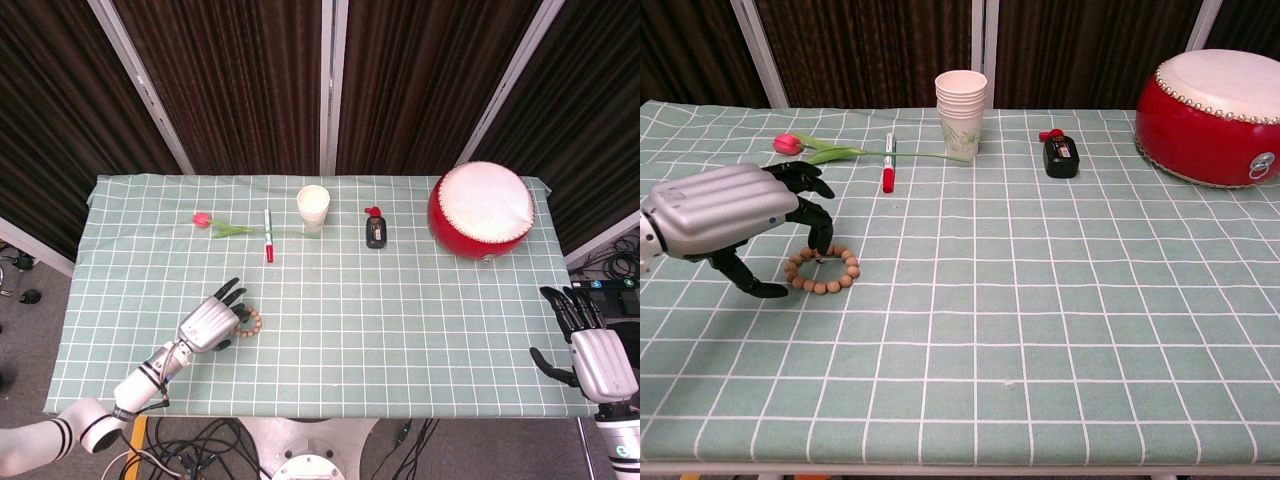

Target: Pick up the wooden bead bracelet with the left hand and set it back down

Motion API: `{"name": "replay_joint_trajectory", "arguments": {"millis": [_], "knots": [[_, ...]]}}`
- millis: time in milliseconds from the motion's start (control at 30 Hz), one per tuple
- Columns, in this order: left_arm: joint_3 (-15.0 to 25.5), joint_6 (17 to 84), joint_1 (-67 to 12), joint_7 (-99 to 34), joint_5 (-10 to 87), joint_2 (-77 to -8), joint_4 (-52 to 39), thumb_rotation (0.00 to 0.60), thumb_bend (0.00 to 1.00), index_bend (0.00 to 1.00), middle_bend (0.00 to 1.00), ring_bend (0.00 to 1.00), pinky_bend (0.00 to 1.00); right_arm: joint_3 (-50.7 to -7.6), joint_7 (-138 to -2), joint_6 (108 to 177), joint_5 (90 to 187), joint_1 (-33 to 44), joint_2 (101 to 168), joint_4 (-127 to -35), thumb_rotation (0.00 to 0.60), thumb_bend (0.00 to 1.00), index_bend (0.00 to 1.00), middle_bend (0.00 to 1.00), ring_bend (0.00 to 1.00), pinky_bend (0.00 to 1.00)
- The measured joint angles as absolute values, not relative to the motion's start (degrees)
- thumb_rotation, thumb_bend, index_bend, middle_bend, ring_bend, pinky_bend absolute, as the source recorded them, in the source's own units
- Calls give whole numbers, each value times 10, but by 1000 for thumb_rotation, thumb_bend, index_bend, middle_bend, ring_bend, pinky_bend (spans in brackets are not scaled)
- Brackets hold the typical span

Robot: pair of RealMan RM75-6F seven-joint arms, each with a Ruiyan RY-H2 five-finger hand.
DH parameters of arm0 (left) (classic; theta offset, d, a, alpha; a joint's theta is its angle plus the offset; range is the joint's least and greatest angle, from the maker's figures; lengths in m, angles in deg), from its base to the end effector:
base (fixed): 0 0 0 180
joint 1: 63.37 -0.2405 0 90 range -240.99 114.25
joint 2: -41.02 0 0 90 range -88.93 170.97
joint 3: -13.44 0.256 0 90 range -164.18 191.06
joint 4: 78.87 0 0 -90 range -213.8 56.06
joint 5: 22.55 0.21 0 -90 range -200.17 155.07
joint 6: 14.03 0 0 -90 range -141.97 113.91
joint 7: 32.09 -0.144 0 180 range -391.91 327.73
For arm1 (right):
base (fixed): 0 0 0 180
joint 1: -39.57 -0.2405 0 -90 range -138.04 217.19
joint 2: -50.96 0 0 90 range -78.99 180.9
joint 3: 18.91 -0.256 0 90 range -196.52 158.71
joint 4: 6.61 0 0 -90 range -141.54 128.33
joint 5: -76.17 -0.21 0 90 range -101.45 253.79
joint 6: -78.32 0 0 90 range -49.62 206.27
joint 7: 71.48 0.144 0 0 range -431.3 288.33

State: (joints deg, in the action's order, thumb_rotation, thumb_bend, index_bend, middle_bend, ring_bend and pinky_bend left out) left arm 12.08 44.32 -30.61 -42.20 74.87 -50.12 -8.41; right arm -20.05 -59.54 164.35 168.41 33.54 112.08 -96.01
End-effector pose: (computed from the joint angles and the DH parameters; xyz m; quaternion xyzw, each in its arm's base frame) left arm -0.2092 0.2868 -0.0376 -0.8406 -0.2226 -0.3397 0.3583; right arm -0.3088 -0.1813 0.1724 0.6118 -0.3958 0.4354 0.5286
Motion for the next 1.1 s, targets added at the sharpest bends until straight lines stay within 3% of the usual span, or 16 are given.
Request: {"name": "replay_joint_trajectory", "arguments": {"millis": [400, 700, 1100], "knots": [[129, 437, -300, -426, 716, -537, -123, 600, 204, 468, 457, 151, 9, -201, -592, 1641, 1678, 338, 1123, -955, 600, 205, 7, 99, 0, 0], [139, 417, -289, -418, 700, -546, -139, 600, 359, 485, 476, 153, 9, -200, -589, 1641, 1673, 341, 1124, -953, 600, 205, 7, 100, 0, 0], [150, 439, -291, -379, 701, -552, -151, 600, 435, 580, 573, 251, 34, -200, -582, 1642, 1672, 344, 1124, -949, 600, 205, 7, 102, 0, 0]]}}
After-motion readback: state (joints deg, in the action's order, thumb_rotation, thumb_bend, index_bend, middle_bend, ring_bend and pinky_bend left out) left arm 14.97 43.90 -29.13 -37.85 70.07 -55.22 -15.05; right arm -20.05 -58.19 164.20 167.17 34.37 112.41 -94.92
